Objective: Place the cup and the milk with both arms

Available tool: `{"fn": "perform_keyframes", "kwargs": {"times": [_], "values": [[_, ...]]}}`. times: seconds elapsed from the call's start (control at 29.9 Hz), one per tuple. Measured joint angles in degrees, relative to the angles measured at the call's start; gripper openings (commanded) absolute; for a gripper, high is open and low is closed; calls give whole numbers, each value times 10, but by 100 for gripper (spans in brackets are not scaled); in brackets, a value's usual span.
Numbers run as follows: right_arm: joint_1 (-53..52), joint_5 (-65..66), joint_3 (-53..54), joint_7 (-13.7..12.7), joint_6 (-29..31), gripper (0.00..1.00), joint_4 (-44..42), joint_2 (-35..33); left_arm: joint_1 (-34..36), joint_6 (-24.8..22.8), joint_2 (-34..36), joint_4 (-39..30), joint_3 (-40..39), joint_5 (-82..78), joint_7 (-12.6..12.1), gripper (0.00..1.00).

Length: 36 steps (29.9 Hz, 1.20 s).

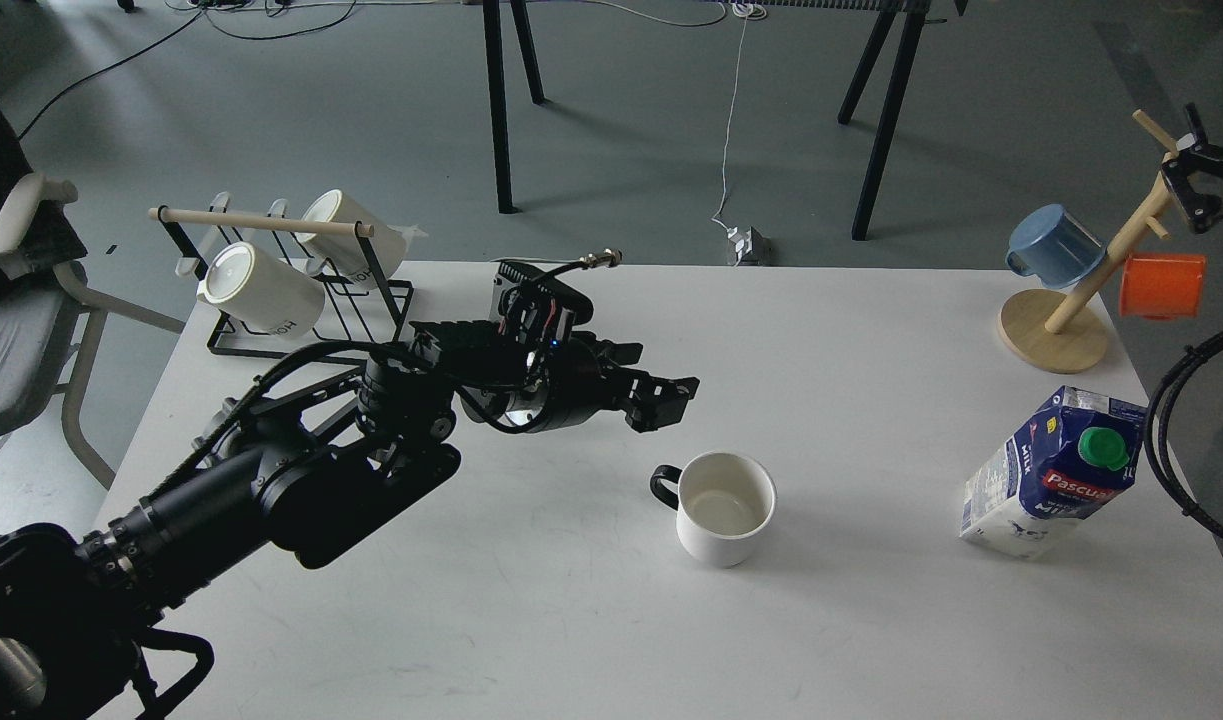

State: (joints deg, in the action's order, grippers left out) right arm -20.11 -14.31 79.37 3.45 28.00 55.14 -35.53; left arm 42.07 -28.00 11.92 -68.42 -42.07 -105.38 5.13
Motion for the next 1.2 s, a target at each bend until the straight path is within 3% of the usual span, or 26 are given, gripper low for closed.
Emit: {"fn": "perform_keyframes", "kwargs": {"times": [0.2, 0.43, 0.6, 0.84, 0.97, 1.2], "values": [[154, -1, 74, 0, 0, 99, 126, -12, 4, 0, 25, 3, -141, 208, 47, 99], [371, -73, 130, 0, 0, 99, 249, -11, 2, 14, 68, 15, -213, 486, 52, 99], [499, -102, 129, -1, 0, 99, 274, 13, 3, 74, 85, 54, -239, 667, 47, 100], [605, -106, 108, -4, 0, 99, 285, 76, 7, 84, 85, 137, -296, 796, 24, 100], [619, -103, 64, -5, 0, 99, 287, 106, 15, 83, 88, 162, -298, 837, 2, 100], [570, -96, 11, -5, 0, 99, 286, 183, 17, 82, 89, 166, -298, 845, -5, 100]]}}
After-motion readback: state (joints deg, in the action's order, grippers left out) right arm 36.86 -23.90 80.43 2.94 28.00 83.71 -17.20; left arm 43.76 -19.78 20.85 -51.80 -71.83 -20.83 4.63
